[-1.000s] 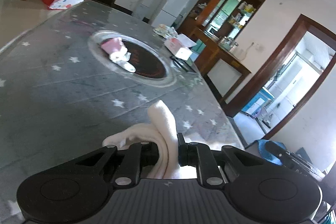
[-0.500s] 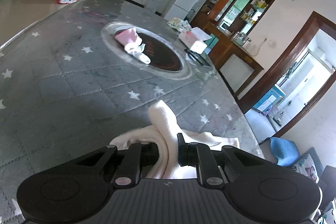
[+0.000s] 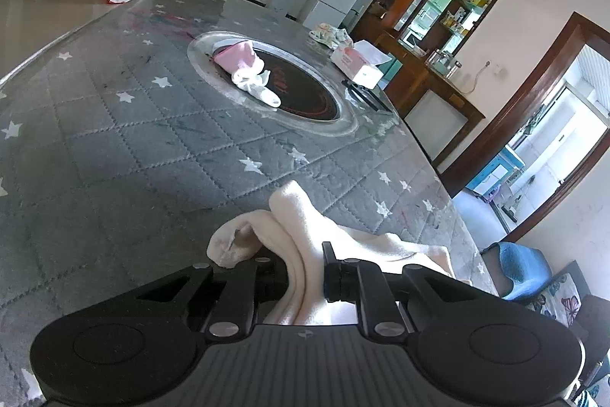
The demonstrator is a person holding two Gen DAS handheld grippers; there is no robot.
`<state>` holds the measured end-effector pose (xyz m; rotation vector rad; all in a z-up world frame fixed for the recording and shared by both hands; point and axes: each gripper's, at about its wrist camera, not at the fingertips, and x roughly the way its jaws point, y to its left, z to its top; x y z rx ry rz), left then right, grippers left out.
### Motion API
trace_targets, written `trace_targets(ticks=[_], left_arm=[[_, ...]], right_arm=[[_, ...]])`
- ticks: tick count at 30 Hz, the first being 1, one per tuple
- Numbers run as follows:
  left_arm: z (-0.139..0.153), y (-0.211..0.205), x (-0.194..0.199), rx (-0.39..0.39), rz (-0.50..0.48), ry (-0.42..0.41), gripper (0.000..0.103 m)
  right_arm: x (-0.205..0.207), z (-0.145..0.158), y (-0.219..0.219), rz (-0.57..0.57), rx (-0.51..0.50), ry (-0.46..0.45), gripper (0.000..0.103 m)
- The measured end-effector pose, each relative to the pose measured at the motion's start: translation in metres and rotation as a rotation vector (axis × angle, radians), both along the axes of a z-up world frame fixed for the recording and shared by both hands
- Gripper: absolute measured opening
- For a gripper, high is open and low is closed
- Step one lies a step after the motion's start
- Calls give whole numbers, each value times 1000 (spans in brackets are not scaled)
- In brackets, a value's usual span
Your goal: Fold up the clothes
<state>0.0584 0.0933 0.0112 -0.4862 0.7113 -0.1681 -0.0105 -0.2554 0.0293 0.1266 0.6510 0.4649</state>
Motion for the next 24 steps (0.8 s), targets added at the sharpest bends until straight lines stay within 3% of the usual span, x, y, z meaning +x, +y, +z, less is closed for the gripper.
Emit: trace_targets(ticks=[12, 24], left_arm=[[19, -34, 9, 8, -91, -39, 15], [35, -91, 37, 29, -195, -70, 15]], right_arm=[[-27, 58, -16, -42, -83, -186, 8], [-28, 80, -60, -160, -132, -244, 8]])
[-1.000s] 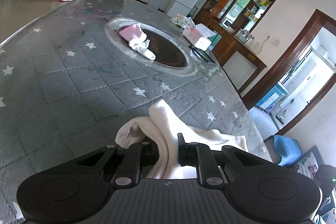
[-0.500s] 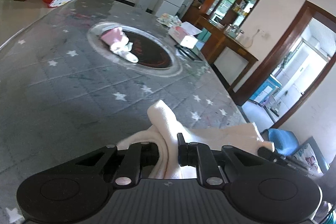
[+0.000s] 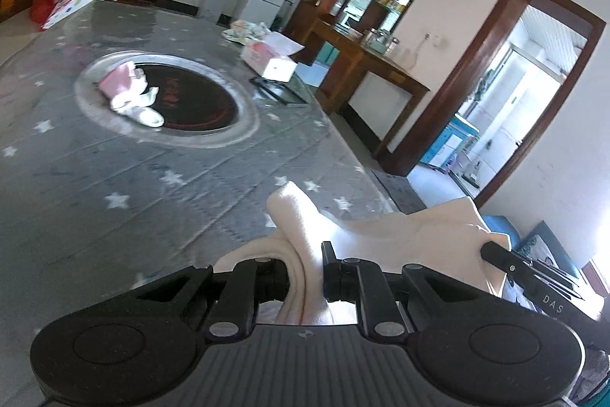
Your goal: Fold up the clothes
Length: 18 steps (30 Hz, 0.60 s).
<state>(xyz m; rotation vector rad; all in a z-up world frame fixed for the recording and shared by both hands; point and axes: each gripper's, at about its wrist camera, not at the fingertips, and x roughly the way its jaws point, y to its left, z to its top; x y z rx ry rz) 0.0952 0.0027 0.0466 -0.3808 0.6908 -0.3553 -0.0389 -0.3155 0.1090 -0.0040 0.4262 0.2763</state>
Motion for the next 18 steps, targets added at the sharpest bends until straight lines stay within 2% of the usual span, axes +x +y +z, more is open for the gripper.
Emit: trace_targets(ticks=[7, 18], left_arm=[[-2, -21, 10, 29, -26, 11, 15], [-28, -28, 19, 32, -50, 106, 15]], right_arm=[[11, -8, -15, -46, -14, 18, 8], [24, -33, -22, -74, -23, 84, 8]])
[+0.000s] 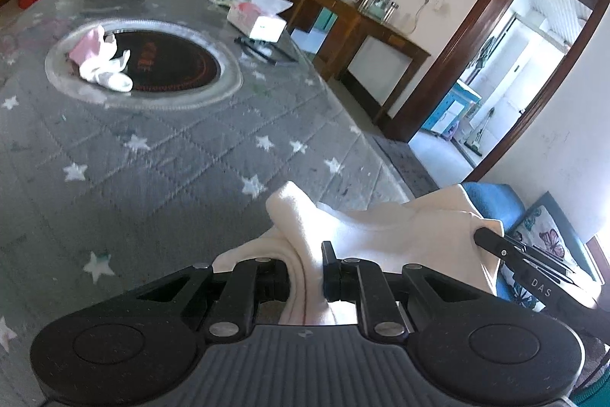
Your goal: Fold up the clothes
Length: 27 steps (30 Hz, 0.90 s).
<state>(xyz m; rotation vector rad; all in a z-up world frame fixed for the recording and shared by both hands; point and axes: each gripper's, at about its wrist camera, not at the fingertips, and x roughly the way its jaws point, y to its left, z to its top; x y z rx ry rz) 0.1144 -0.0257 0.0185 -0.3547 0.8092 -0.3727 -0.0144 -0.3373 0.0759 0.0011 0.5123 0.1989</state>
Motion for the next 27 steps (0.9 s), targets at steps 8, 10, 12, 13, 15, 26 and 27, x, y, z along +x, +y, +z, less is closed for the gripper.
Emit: trace_targets(ticks=[8, 10, 12, 13, 15, 26, 27], left_arm=[[-15, -3, 3, 22, -17, 48, 15], [-19, -3, 3, 24, -19, 63, 15], [-24, -3, 4, 23, -19, 85, 15], [-27, -2, 5, 20, -20, 97, 15], [-30, 0, 5, 8, -24, 106, 15], [-33, 7, -3, -30, -115, 146, 15], [-33, 8, -5, -32, -126, 149, 15]], right_arm=[[9, -17, -2, -16, -10, 46, 8], [11, -21, -4, -24, -12, 60, 8], [14, -26, -5, -33, -14, 78, 8], [15, -29, -6, -36, -17, 88, 8], [18, -34, -7, -38, -25, 106, 8], [5, -42, -5, -27, -67, 160, 8], [2, -42, -5, -25, -70, 165, 8]])
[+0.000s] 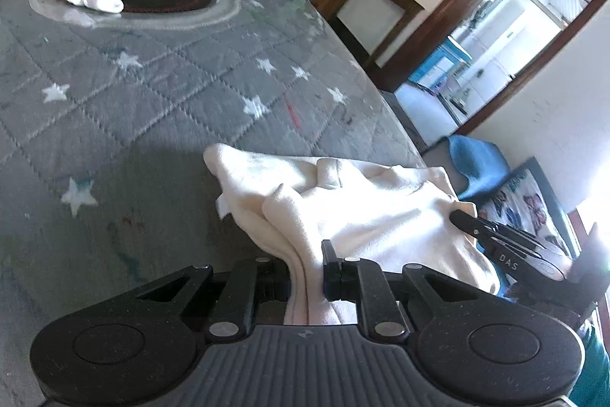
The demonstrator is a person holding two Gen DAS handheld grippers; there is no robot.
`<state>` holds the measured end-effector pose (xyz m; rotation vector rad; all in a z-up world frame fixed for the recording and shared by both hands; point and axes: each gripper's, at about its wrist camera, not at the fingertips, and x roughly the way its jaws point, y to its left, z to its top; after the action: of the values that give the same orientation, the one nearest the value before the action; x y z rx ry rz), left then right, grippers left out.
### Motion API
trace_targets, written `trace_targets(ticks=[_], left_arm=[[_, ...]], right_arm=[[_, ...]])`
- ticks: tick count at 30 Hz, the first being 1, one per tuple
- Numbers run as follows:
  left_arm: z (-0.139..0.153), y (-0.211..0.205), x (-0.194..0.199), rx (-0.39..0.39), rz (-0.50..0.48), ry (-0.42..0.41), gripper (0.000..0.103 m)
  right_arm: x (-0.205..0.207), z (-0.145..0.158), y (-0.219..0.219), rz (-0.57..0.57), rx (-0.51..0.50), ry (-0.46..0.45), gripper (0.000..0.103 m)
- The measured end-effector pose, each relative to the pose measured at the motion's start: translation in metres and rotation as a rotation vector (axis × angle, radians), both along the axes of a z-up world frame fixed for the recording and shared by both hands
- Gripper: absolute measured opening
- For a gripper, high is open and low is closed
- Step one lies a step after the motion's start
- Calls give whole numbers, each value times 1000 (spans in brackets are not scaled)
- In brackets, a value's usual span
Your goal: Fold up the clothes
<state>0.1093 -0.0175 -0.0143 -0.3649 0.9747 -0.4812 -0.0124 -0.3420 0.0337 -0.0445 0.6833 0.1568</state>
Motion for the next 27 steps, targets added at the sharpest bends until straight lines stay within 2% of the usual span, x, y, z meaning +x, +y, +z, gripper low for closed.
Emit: trace_targets(ticks=[3, 5, 15, 16, 19, 21, 25, 27], left_arm=[[0, 3, -4, 1, -15, 2, 15], [0, 4, -5, 2, -16, 3, 15], [4, 10, -9, 35, -10, -14, 21], [4, 10, -10, 38, -8, -16, 23], [8, 14, -12, 54, 12, -31, 41], [10, 16, -14, 82, 23, -46, 44], [12, 20, -16, 119, 47, -66, 52], [13, 20, -18, 156, 58, -84, 54]], right_arm=[[-8, 0, -2, -3, 8, 6, 11], [-10, 1, -3, -10, 10, 3, 17], [-13, 24, 2, -3, 37, -87, 19], [-11, 22, 4, 6, 41, -84, 19], [-9, 16, 13, 30, 53, -66, 21], [-7, 11, 17, 38, 54, -53, 22], [-4, 0, 23, 53, 41, -22, 34], [-4, -1, 24, 58, 29, -19, 34]])
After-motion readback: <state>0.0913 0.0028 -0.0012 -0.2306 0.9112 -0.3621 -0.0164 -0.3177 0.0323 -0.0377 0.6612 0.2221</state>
